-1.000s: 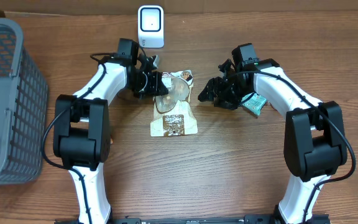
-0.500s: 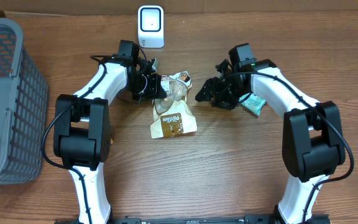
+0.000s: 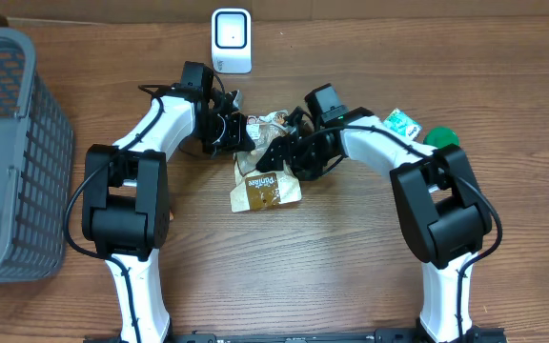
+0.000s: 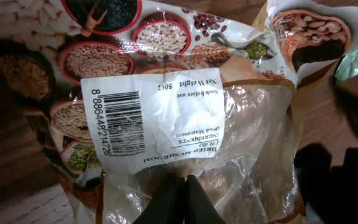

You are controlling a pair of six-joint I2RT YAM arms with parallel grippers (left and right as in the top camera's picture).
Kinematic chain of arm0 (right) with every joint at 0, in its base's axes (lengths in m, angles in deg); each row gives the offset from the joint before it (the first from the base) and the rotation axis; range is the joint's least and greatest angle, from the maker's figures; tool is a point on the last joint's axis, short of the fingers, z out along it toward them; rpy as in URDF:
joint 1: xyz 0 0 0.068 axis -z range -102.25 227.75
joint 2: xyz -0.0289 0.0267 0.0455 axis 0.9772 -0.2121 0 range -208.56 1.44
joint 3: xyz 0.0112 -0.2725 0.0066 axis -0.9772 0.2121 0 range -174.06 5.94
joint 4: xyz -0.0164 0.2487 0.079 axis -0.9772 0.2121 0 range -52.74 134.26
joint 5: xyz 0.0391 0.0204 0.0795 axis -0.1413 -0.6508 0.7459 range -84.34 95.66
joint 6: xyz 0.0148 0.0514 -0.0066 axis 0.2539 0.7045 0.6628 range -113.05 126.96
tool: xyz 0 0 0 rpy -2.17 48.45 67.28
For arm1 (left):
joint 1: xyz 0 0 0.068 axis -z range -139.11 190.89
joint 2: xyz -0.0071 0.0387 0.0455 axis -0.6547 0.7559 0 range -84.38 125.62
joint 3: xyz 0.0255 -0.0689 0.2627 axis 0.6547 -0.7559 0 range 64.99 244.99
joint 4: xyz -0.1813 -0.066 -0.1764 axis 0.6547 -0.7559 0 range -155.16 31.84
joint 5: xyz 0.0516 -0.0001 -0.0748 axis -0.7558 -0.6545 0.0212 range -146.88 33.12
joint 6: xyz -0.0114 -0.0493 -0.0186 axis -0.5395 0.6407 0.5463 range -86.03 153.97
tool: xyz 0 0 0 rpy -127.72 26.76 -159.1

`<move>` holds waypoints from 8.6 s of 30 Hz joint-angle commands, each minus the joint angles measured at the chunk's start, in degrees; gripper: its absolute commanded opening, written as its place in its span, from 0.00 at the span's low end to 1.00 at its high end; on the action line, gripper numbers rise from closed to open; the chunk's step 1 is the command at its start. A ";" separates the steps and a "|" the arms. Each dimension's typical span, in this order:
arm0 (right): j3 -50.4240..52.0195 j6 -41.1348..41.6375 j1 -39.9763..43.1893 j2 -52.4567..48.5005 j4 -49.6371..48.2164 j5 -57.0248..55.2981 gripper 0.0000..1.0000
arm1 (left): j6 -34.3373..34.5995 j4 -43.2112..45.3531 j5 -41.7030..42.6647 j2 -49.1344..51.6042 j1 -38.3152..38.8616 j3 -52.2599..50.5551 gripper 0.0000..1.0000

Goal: Scan the item barcode
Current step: 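Grasp the PanTree bag with the right gripper and lift it, then hold the PanTree bag in front of the scanner window, then carry the bag right and set it down beside the jar, then move the right gripper left over the small orange packet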

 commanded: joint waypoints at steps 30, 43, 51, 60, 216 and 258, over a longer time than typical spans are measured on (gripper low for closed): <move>-0.74 -19.93 -0.11 12.92 8.46 4.52 0.04 | -3.13 -18.93 -7.52 -18.91 -15.89 15.76 0.04; -1.81 -33.07 -0.11 33.24 12.50 6.91 0.04 | -6.82 -19.85 -21.00 -17.90 -20.22 15.74 0.04; -1.81 -43.58 -0.11 33.83 12.48 18.43 0.04 | -12.39 -20.00 -22.34 -17.90 -22.08 15.74 0.28; -2.95 -40.96 -0.11 33.83 12.26 14.58 0.04 | -12.37 -20.35 -28.83 -17.90 -22.51 15.74 0.99; -26.60 -17.11 11.41 16.37 35.56 -7.04 1.00 | -12.37 -20.35 -28.83 -17.90 -22.51 15.74 1.00; -22.36 -9.07 -31.78 -8.90 -4.33 -31.47 0.75 | -4.13 -20.00 -26.71 -17.90 -22.40 15.74 1.00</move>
